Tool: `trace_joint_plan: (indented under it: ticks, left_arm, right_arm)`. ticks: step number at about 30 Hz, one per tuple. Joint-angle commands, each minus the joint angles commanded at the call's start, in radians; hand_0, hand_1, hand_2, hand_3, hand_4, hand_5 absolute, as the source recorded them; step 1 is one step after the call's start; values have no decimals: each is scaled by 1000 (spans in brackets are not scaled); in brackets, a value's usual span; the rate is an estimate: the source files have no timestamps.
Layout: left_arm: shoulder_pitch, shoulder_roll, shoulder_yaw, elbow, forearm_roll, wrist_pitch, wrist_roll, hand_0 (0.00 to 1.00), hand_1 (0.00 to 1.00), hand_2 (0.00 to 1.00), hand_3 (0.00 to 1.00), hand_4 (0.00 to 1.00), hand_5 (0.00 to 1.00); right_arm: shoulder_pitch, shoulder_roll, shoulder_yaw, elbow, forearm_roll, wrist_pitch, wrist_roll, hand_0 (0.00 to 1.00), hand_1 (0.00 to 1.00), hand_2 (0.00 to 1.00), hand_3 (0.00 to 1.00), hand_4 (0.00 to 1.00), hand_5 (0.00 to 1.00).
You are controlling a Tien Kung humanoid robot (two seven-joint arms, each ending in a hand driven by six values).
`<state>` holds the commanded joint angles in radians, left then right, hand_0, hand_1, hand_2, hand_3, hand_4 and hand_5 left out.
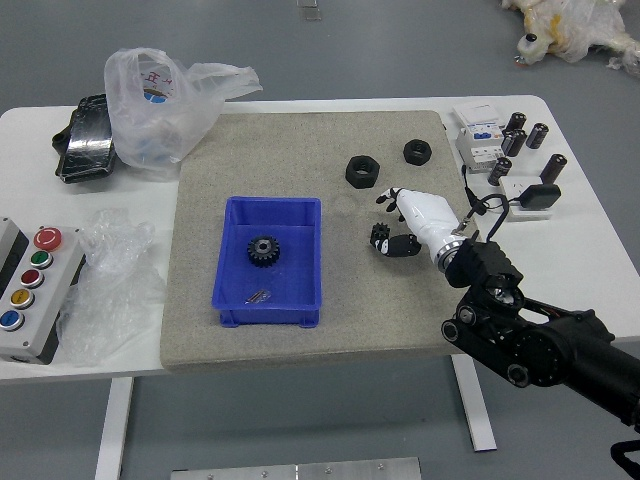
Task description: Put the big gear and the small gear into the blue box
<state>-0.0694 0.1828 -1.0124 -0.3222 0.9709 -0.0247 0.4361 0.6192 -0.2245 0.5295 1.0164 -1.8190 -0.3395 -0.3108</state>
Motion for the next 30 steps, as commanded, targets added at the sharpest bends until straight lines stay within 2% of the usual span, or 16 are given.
trace_joint_plan:
  ticks: [4, 5, 11, 12, 23, 26, 30]
  left_arm:
    - [0, 0, 0, 0, 1, 0, 0, 723, 607, 558, 749, 732, 454]
    - [0, -1, 1, 0, 0, 0, -1, 723, 607, 558, 749, 732, 454]
    - [-1, -1, 3, 0, -1, -1, -1, 723, 607, 558, 749, 732, 454]
    - [-1, -1, 3, 0, -1, -1, -1, 723, 607, 559, 750, 732, 454]
    - [-1, -2, 2, -1, 1, -1, -1, 724, 607, 559, 750, 732, 453]
    - [0, -2, 1, -1, 2, -1, 1, 724, 607, 559, 750, 732, 452]
    - [2, -1, -4, -2, 8, -2, 3, 724, 607, 558, 750, 732, 451]
  right_arm:
    - [3, 5, -27, -19, 16, -2, -1, 491, 565, 600, 725, 839, 261]
    - [3, 6, -33, -25, 20, -4, -1, 441, 480, 368, 512, 379, 17]
    - [4, 7, -52, -43, 36, -9, 4, 441, 480, 368, 512, 379, 17]
    - [4, 7, -53, -44, 38, -11, 6, 428, 456, 317, 425, 214, 2]
    - [10, 2, -42, -35, 41, -29, 29, 426, 450, 299, 403, 192, 2]
    - [18, -6, -28, -7, 22, -28, 29, 423, 446, 291, 397, 179, 6]
    - [46, -14, 0, 64, -21, -28, 23, 422, 446, 289, 397, 178, 4]
